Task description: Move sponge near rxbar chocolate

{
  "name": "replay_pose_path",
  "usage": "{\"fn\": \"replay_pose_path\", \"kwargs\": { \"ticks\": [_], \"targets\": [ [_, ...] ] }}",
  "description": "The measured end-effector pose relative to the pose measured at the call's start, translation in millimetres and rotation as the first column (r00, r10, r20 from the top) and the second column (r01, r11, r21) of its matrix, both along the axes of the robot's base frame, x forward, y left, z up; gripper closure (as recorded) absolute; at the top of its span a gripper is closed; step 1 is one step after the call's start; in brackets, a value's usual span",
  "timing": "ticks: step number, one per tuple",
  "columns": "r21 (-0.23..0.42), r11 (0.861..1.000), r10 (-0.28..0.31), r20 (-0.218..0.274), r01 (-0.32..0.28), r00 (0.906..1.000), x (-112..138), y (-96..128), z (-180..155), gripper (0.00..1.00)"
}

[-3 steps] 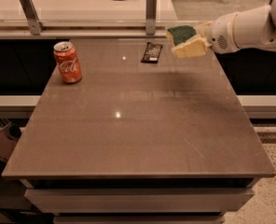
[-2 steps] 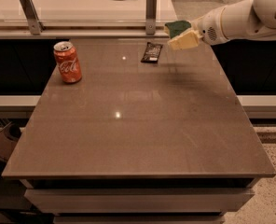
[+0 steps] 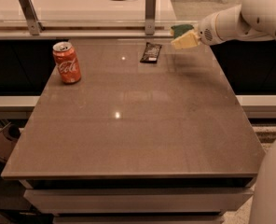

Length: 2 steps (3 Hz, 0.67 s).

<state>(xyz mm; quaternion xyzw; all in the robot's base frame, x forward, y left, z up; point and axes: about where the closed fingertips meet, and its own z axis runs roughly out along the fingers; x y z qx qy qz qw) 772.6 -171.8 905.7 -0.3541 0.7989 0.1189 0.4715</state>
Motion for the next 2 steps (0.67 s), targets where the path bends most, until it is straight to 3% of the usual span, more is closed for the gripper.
{"fn": "replay_pose_path", "kwargs": {
  "ticks": [2],
  "targets": [
    [0.05, 0.999, -0.018, -0.045, 0.02, 0.9988, 23, -5, -51, 1.0]
  ]
}}
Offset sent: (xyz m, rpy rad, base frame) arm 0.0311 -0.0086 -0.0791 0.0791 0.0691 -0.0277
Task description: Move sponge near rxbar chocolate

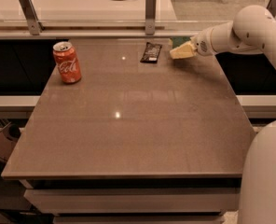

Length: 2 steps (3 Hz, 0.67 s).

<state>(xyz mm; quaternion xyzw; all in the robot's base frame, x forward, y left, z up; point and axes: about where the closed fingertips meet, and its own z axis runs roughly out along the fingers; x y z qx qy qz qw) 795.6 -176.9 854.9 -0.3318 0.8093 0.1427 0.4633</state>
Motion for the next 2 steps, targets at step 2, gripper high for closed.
{"fn": "replay_pose_path", "kwargs": {
  "ticks": [2],
  "targets": [
    [0.025, 1.0, 0.015, -0.029, -0.014, 0.9995, 0.4, 8.2, -29.4, 0.83]
  ]
}}
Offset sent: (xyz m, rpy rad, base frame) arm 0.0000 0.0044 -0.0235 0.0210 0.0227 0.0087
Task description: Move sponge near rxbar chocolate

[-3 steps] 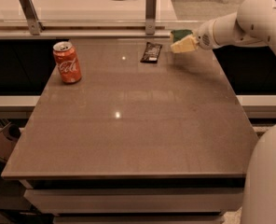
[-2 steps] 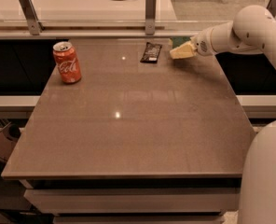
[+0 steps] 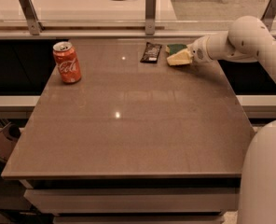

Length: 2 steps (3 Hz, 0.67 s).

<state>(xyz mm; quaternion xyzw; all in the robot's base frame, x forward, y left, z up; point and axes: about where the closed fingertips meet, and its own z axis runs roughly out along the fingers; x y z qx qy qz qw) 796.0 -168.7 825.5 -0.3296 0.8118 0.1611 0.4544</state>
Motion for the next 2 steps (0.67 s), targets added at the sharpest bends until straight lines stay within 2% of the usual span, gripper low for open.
{"fn": "replay_pose_path", "kwargs": {
  "ticks": [2],
  "targets": [
    [0.002, 1.0, 0.008, -0.006, -0.008, 1.0, 0.9, 5.7, -4.4, 0.36]
  ]
}}
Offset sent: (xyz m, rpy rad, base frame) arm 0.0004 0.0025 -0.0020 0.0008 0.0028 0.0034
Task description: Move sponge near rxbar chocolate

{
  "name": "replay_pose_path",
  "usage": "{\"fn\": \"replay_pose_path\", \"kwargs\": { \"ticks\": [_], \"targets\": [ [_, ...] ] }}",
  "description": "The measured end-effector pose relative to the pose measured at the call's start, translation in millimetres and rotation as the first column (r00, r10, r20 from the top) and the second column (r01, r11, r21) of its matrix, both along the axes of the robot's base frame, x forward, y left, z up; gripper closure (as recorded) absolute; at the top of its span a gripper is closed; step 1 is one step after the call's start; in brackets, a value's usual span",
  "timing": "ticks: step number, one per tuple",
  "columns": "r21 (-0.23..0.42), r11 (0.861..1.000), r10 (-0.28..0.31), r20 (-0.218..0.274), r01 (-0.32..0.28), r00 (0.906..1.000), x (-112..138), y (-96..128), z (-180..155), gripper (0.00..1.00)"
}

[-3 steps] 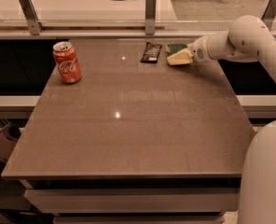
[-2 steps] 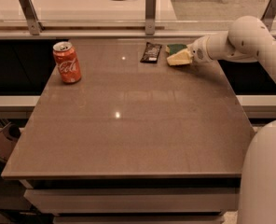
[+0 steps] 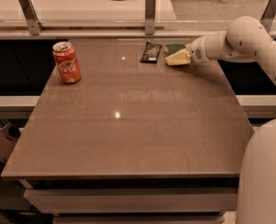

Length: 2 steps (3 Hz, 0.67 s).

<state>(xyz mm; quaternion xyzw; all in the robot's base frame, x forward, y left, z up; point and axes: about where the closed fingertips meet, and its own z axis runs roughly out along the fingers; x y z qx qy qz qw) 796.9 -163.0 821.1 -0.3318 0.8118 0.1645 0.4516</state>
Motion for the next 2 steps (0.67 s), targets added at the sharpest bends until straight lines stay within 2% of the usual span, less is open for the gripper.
{"fn": "replay_pose_path", "kwargs": {
  "ticks": [1, 2],
  "targets": [
    [0.001, 1.0, 0.004, -0.003, -0.004, 1.0, 0.5, 2.9, -2.3, 0.12],
    [0.002, 1.0, 0.007, -0.006, -0.007, 1.0, 0.8, 5.2, -4.1, 0.0]
  ]
}}
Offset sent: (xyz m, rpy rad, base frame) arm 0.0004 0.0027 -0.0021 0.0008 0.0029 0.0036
